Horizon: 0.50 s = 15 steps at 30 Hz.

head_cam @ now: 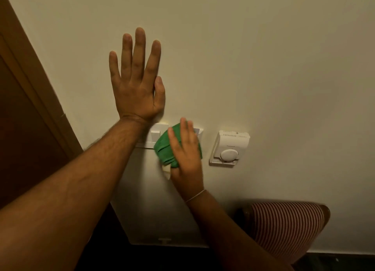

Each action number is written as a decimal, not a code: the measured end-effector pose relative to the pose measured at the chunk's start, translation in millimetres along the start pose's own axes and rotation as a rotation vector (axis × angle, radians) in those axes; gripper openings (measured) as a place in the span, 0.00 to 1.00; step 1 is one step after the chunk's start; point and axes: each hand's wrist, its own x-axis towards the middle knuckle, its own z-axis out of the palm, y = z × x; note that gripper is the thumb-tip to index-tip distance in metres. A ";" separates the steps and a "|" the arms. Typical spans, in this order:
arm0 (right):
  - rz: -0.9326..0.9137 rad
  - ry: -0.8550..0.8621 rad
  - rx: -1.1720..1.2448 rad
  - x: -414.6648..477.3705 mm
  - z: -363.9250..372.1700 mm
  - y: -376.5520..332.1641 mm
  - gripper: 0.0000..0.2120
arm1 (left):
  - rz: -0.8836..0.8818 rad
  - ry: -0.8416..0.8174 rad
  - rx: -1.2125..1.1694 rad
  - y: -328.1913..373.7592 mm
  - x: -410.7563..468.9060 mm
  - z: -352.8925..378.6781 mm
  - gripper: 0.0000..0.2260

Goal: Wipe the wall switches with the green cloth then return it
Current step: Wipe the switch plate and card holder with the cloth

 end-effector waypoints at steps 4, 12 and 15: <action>-0.007 0.167 0.020 55.3 -68.9 0.8 0.33 | -0.015 -0.050 -0.021 5.6 3.0 -11.7 0.35; -0.148 0.125 -0.169 141.7 -172.8 0.8 0.37 | -0.159 -0.103 -0.074 34.4 17.2 -47.2 0.32; -0.177 0.142 -0.228 154.4 -190.6 -1.7 0.35 | -0.200 -0.078 -0.084 54.9 42.3 -60.6 0.33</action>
